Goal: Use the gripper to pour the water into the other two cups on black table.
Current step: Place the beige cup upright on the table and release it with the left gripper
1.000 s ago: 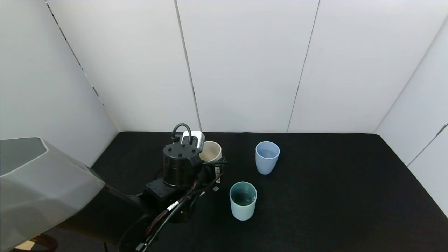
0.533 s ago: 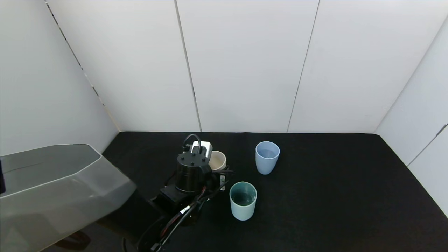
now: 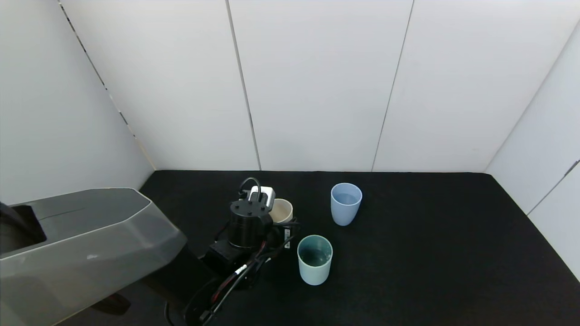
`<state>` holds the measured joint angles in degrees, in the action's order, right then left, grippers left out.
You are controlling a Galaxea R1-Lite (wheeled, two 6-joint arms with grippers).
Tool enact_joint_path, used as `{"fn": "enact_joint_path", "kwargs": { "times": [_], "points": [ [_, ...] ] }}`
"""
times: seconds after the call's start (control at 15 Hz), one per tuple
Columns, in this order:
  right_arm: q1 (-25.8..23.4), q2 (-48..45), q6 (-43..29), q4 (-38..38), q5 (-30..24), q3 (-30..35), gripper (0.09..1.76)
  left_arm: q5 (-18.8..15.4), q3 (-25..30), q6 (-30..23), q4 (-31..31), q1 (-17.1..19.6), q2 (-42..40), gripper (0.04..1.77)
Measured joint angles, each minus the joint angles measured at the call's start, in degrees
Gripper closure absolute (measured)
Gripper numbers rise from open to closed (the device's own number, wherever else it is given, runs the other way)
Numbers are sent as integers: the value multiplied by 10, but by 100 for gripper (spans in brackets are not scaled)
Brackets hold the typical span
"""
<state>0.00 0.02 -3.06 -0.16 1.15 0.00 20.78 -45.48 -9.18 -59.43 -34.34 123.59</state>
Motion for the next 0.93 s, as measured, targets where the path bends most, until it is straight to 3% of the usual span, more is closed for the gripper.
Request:
{"fn": "enact_joint_path", "kwargs": {
  "times": [0.93],
  "points": [
    [0, 0, 0, 0, 0, 0, 14, -8, -1, 2, 1, 1, 14, 59]
  ]
}}
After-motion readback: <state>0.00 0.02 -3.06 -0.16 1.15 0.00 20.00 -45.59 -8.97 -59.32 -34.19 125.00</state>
